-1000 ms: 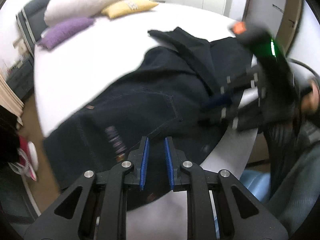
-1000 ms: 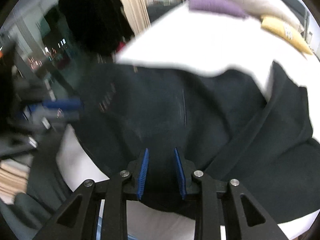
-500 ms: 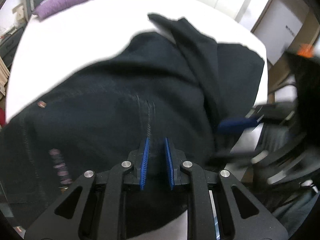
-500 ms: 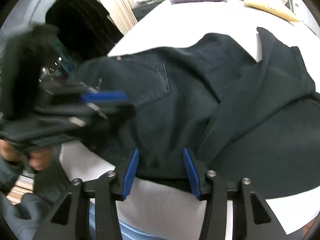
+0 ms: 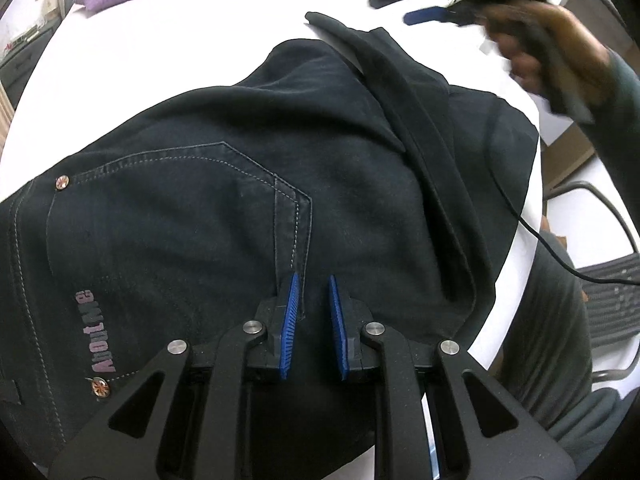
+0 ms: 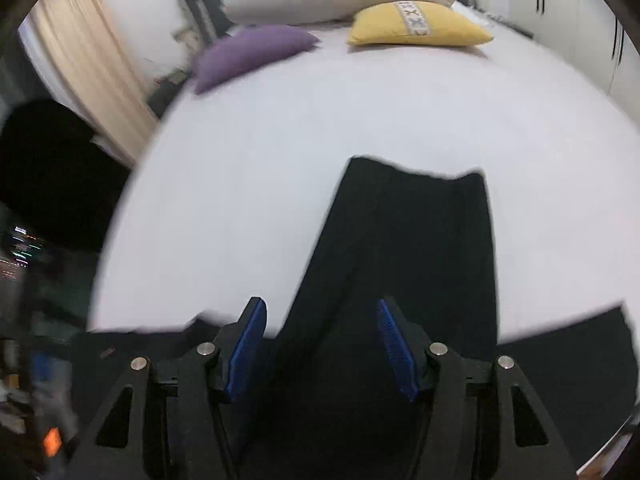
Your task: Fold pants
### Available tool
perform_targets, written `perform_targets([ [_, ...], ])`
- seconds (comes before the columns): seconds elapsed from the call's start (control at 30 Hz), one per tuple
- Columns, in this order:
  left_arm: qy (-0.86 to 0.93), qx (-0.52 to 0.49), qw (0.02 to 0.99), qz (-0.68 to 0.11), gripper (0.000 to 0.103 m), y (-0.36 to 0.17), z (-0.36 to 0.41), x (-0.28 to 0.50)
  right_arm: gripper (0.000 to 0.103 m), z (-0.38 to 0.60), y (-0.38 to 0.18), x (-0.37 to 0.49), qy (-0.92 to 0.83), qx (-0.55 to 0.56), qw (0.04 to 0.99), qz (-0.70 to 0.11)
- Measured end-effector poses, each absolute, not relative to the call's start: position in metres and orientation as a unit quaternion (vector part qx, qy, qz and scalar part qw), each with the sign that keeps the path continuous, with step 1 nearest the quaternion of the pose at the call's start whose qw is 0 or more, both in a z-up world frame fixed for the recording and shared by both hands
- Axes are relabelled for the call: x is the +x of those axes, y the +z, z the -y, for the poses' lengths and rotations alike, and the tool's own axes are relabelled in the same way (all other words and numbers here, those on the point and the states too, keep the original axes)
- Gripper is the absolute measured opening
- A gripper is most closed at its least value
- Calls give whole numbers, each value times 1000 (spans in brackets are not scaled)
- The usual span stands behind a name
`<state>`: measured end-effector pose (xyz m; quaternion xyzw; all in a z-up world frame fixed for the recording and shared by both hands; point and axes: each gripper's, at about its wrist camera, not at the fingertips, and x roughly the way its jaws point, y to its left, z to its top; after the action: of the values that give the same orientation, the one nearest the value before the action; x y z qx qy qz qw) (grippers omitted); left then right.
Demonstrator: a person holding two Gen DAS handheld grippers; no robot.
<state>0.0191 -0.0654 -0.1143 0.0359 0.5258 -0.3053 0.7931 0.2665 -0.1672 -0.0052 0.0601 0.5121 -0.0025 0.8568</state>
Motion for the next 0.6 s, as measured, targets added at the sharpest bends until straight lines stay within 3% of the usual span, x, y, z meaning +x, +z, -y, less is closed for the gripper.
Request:
perform_targets([
  [0.23,-313,27,791,-525,16,-115,59,20,61,158,-46,334,-74,10,829,-554],
  [0.47,-319,17,789,-524,16,-116,51,23,71,170,-77,357,-96,7,809,-580],
  [0.6,-320,17,790,-523,16,-117,49,24,34,184,-75,358,-68,34,806,-587],
])
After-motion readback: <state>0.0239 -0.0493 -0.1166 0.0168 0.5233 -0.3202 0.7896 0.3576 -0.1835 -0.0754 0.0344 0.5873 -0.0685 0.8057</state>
